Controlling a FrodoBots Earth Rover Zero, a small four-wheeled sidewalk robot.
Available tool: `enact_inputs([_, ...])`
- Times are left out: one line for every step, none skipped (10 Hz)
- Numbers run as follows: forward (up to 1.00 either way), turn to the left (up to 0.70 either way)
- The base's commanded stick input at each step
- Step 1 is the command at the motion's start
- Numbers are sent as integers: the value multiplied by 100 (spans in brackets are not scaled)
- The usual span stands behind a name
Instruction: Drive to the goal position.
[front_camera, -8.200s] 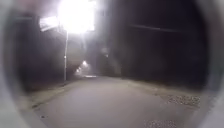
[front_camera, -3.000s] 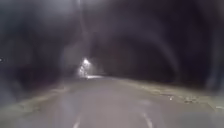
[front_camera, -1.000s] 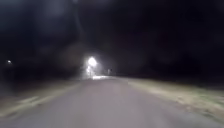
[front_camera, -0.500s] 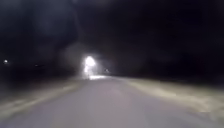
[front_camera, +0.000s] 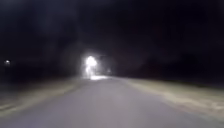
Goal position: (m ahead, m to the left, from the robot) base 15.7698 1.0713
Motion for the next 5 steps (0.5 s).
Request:
enact_inputs([100, 4])
enact_inputs([100, 4])
enact_inputs([100, 5])
enact_inputs([100, 14])
enact_inputs([100, 21])
